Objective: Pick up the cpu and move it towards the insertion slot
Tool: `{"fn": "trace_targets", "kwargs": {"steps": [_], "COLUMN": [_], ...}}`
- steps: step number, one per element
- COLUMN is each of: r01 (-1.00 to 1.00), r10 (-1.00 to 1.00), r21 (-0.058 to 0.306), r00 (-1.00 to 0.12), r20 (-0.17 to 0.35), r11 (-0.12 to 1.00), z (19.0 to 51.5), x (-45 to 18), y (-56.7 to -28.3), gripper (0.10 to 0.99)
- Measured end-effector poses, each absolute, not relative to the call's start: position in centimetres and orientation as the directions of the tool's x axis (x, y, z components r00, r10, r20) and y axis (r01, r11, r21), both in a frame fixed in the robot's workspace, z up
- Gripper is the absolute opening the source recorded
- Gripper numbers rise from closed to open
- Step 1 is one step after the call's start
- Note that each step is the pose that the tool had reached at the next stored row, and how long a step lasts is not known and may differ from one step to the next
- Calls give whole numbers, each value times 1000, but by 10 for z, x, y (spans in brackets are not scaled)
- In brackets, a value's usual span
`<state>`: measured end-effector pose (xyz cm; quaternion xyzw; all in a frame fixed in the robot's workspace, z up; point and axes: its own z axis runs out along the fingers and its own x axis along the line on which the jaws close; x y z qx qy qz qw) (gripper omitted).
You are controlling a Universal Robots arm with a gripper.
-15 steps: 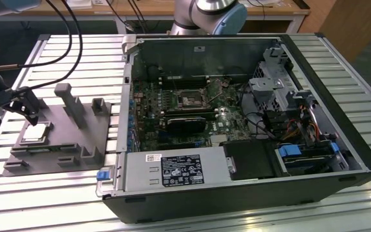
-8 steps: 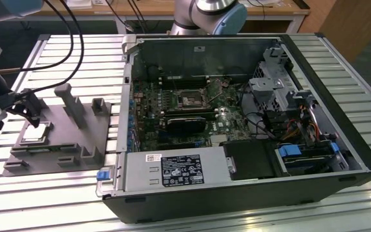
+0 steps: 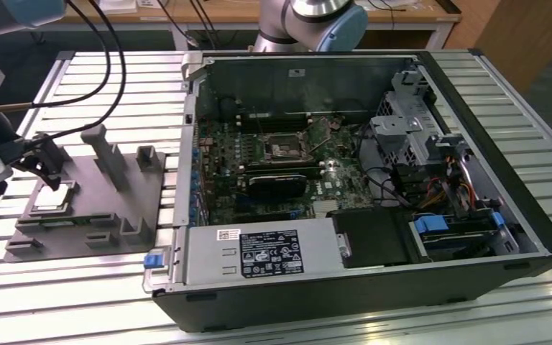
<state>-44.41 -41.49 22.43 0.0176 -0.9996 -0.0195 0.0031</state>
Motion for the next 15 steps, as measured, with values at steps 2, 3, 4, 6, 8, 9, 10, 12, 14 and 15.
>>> {"fn": "trace_targets", "kwargs": {"steps": [2, 3, 4, 6, 8, 9, 10, 12, 14, 15], "r01": [-35, -35, -35, -35, -35, -35, -35, -35, -35, -35], "r10": [-35, -35, -35, -35, -35, -35, -35, -35, -35, -35], "r21": [39, 39, 39, 39, 39, 39, 39, 39, 39, 39], "r00": [-999, -999, -999, -999, -999, -999, -999, -999, -999, -999], "r20": [6, 6, 6, 6, 6, 6, 6, 6, 6, 6], "r11": [999, 999, 999, 999, 999, 999, 999, 999, 999, 999], "z": [224, 223, 223, 222, 222, 221, 221, 221, 221, 221], "x": [-443, -443, -443, -442, -442, -442, -441, -441, -440, -440], "y": [-415, -415, -415, -415, -415, -415, -415, -415, -415, -415], "gripper": [820, 820, 820, 820, 820, 820, 820, 820, 820, 820]}}
